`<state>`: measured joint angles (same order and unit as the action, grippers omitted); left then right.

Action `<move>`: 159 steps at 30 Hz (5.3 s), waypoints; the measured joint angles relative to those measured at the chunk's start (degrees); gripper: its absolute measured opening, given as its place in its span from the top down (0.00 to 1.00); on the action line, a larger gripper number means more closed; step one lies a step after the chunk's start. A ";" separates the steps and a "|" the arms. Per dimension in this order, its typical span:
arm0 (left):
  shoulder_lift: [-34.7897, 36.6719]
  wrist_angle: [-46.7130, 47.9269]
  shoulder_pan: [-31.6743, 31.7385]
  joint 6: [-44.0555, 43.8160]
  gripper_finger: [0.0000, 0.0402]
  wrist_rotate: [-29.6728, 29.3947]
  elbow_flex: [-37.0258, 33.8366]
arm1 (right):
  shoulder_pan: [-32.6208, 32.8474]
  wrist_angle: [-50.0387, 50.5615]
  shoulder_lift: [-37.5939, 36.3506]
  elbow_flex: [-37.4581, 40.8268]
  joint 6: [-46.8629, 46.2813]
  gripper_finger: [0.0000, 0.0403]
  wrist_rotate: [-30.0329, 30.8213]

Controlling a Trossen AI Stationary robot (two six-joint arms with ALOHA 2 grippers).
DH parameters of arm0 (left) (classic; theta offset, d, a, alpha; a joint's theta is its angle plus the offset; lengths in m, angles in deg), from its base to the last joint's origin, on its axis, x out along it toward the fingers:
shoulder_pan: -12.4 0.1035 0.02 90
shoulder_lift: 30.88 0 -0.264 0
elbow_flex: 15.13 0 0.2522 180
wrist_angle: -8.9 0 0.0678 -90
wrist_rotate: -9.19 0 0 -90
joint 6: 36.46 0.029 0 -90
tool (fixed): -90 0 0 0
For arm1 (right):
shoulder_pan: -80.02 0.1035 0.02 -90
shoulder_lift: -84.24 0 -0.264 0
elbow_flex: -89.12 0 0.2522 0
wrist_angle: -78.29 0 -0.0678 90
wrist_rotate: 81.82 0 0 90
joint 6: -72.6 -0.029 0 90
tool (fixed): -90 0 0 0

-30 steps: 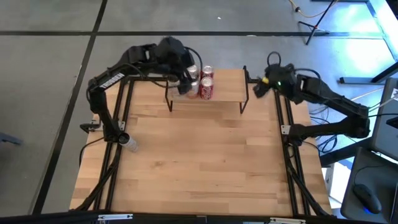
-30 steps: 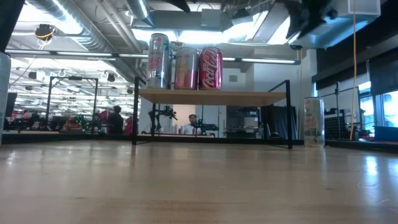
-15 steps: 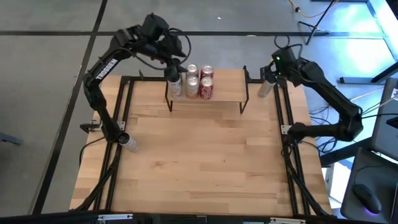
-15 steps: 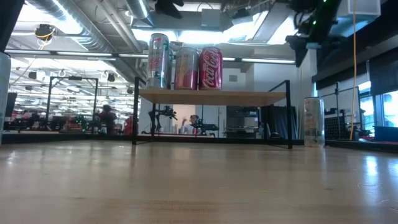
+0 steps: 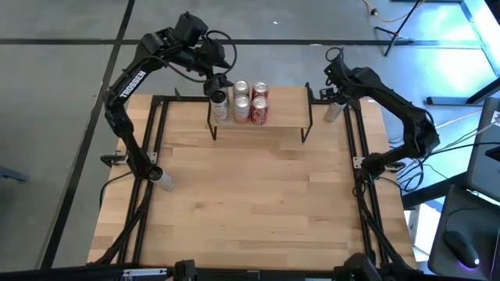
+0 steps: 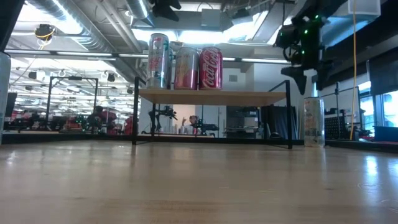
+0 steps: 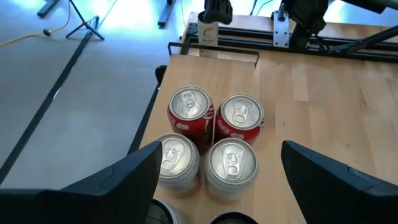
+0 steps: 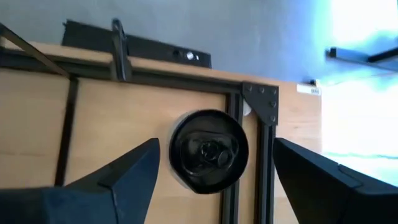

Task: Place canned beverage on shelf
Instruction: Put the white soda can on the shelf, then put the white yellow soda can on the shelf

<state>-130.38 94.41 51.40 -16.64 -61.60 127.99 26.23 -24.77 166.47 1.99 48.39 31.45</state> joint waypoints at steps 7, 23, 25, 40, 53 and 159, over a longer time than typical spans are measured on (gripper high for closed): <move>0.00 -0.13 0.00 0.26 0.21 -0.02 0.00 | -0.25 1.98 3.85 0.00 0.00 0.25 1.69; -0.02 -0.14 -0.02 0.31 0.21 -0.70 0.00 | -1.02 1.90 8.10 -0.16 5.02 0.34 0.59; 0.04 -0.03 -0.02 0.28 0.21 -0.73 0.00 | -1.02 2.09 8.05 -0.22 6.58 0.41 0.56; 0.13 0.24 -0.04 -0.15 0.21 -4.64 0.00 | 4.76 4.39 0.65 0.20 12.89 0.72 -0.84; 0.15 0.26 -0.04 -0.15 0.21 -4.83 0.00 | 4.69 5.78 0.47 0.17 13.63 0.76 0.08; 0.22 4.98 -0.46 -0.15 0.21 -4.57 0.00 | -5.10 8.49 9.15 -3.76 7.96 0.28 -12.10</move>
<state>-130.16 99.39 50.94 -16.80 -66.17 127.99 21.13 -16.28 175.62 -1.77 56.35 19.36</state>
